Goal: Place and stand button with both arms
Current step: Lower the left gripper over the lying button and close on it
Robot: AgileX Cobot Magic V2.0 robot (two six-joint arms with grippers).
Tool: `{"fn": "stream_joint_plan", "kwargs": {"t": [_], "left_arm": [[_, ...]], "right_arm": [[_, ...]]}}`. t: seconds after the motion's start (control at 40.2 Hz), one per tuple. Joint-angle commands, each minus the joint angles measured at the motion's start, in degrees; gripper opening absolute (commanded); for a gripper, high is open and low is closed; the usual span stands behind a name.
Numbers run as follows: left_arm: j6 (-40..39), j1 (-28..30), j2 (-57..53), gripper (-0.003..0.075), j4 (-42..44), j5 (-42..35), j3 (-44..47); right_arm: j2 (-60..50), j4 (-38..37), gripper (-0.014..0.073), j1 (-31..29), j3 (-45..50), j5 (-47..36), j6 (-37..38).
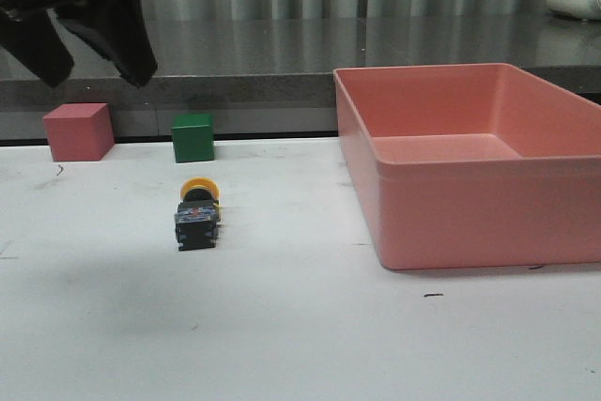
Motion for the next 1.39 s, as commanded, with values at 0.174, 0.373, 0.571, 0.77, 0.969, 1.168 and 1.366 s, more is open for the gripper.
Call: {"fn": "stream_joint_plan", "kwargs": {"t": [0.174, 0.373, 0.571, 0.77, 0.969, 1.168, 1.366], "left_arm": [[-9.3, -0.4, 9.3, 0.0545, -1.7, 7.9, -13.1], [-14.6, -0.4, 16.7, 0.0545, -1.7, 13.9, -21.2], [-17.3, -0.4, 22.7, 0.0545, -1.2, 17.6, -28.1], [-22.9, -0.5, 27.6, 0.0545, 5.0, 21.6, -32.4], [-24.7, -0.7, 30.6, 0.0545, 5.0, 21.0, -33.4], [-25.0, -0.7, 33.9, 0.0545, 3.5, 20.6, -34.6], [-25.0, -1.0, 36.9, 0.0545, 3.2, 21.9, -39.1]], "right_arm": [[0.2, 0.3, 0.0541, -0.3, -1.3, -4.1, -0.5], [0.2, 0.3, 0.0541, -0.3, -1.3, -4.1, -0.5], [0.2, 0.3, 0.0541, -0.3, -1.3, -4.1, -0.5], [0.2, 0.3, 0.0541, -0.3, -1.3, -4.1, -0.5], [0.2, 0.3, 0.0541, -0.3, -1.3, -4.1, -0.5], [0.2, 0.3, 0.0541, -0.3, -1.3, -4.1, -0.5], [0.2, 0.3, 0.0541, -0.3, -1.3, -4.1, -0.5]]}}
